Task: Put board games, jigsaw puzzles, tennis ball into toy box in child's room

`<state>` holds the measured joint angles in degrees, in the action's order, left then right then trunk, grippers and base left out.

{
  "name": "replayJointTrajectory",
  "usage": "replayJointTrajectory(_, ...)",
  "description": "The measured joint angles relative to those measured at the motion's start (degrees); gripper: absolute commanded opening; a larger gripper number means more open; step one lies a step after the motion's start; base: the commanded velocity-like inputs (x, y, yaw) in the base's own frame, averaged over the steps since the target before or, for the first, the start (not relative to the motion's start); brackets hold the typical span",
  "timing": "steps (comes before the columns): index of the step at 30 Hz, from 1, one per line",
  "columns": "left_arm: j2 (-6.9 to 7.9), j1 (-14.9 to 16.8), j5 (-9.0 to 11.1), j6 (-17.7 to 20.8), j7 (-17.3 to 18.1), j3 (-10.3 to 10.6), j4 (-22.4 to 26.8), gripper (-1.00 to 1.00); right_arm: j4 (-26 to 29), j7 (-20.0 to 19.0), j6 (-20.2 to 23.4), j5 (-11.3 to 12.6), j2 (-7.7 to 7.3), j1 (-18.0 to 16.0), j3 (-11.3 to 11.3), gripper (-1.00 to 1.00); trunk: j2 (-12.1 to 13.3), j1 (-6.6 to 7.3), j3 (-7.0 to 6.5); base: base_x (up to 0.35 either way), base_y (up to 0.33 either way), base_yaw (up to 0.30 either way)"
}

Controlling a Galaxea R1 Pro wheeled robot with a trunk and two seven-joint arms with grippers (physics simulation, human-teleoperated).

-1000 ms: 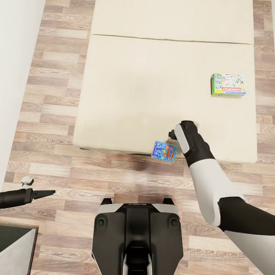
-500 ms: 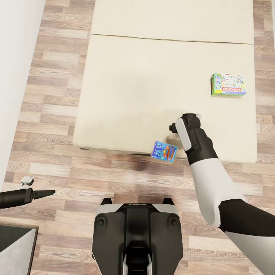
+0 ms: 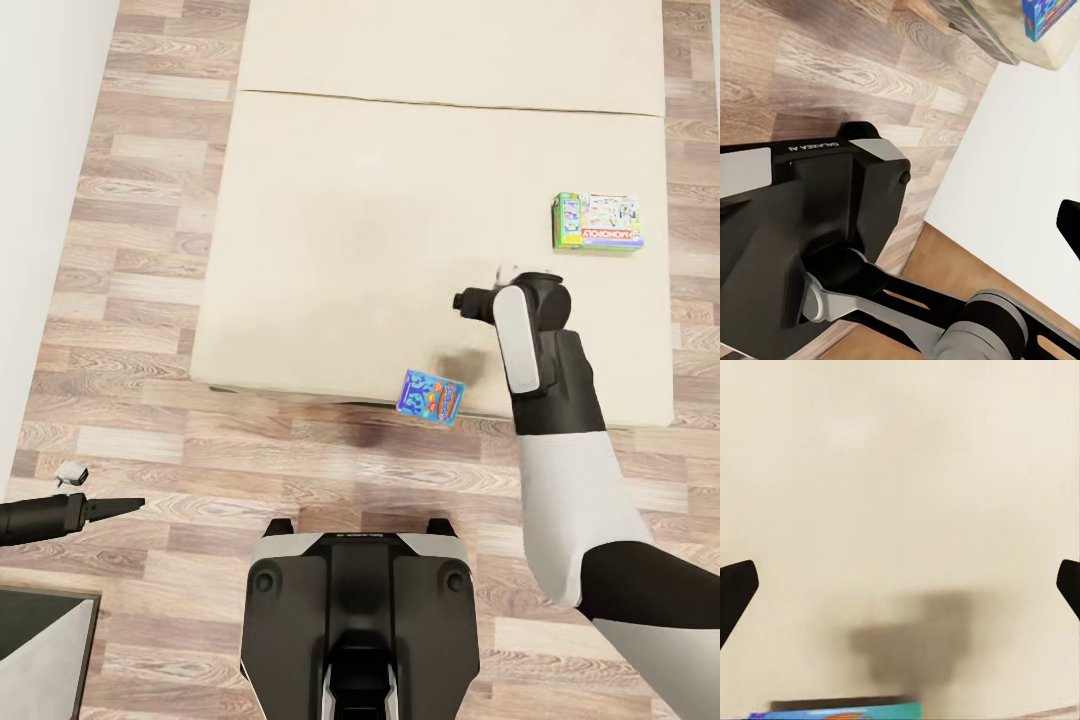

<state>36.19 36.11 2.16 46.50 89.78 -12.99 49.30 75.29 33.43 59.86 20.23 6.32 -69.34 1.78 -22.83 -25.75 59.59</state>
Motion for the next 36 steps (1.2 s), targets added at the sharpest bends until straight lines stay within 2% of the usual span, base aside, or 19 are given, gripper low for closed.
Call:
replayJointTrajectory(3, 0.00, 0.00, 0.02, 0.00, 0.00, -0.01, 0.00, 1.00, 1.02, -0.01, 0.00, 3.07, -0.63, 0.86, -0.22, 1.00, 0.00, -0.01, 0.00, -0.036, 0.000, 0.000)
replayJointTrajectory(4, 0.02, 0.00, 0.01, 0.00, 0.00, -0.02, 0.00, 1.00, 1.41, -0.01, 0.01, 5.31, -1.59, 1.39, -0.35, 1.00, 0.00, -0.01, 0.00, -0.078, 0.000, 0.000)
replayJointTrajectory(6, 0.04, 0.00, -0.01, 0.00, 0.00, -0.03, 0.00, 1.00, 1.66, -0.04, 0.01, 7.91, -2.86, 1.89, -0.42, 1.00, 0.00, -0.01, 0.00, -0.099, 0.000, 0.000)
replayJointTrajectory(7, 0.06, 0.00, -0.02, 0.00, 0.00, -0.03, 0.01, 1.00, 1.82, -0.06, 0.01, 10.58, -4.26, 2.27, -0.38, 1.00, 0.00, -0.01, 0.00, -0.100, 0.000, 0.000)
replayJointTrajectory(9, 0.07, 0.00, 0.00, 0.00, 0.00, -0.03, 0.00, 1.00, 1.90, -0.08, 0.01, 13.66, -5.69, 2.62, -0.33, 1.00, 0.00, -0.01, 0.00, -0.070, 0.000, 0.000)
replayJointTrajectory(10, 0.08, 0.00, 0.03, 0.00, 0.00, 0.00, 0.00, 1.00, 1.88, -0.08, 0.01, 16.43, -6.79, 2.85, -0.35, 1.00, 0.00, -0.01, 0.00, -0.044, 0.000, 0.000)
replayJointTrajectory(12, 0.07, 0.00, 0.05, 0.00, 0.00, 0.02, 0.00, 1.00, 1.82, -0.07, 0.02, 19.88, -7.93, 3.08, -0.32, 1.00, 0.00, 0.00, 0.00, -0.025, 0.000, 0.000)
replayJointTrajectory(13, 0.06, 0.00, 0.06, 0.00, 0.00, 0.03, 0.00, 1.00, 1.81, -0.08, 0.02, 20.72, -8.18, 3.14, -0.32, 1.00, 0.00, 0.00, 0.00, -0.018, 0.000, 0.000)
replayJointTrajectory(17, 0.02, 0.00, 0.12, 0.00, 0.00, 0.05, 0.00, 1.00, 1.80, -0.09, 0.03, 23.03, -8.85, 3.61, -0.32, 1.00, 0.00, 0.00, 0.00, -0.008, 0.000, 0.000)
replayJointTrajectory(28, 0.00, 0.02, 0.07, 0.00, 0.01, 0.06, -0.01, 1.00, 1.70, -0.31, 0.03, 25.07, -9.16, 4.66, -0.36, 1.00, 0.00, 0.00, -0.09, -0.002, 0.000, -0.079)
replayJointTrajectory(34, 0.07, 0.02, 0.04, 0.00, 0.01, 0.00, -0.01, 1.00, 1.64, -0.28, 0.03, 28.81, -9.18, 5.75, -0.44, 1.00, 0.00, 0.00, -0.36, 0.000, 0.000, -0.210)
replayJointTrajectory(36, 0.07, 0.02, 0.04, 0.00, 0.01, -0.01, -0.01, 1.00, 1.64, -0.28, 0.03, 29.39, -9.18, 5.88, -0.40, 1.00, 0.00, 0.00, -0.49, 0.000, 0.000, -0.217)
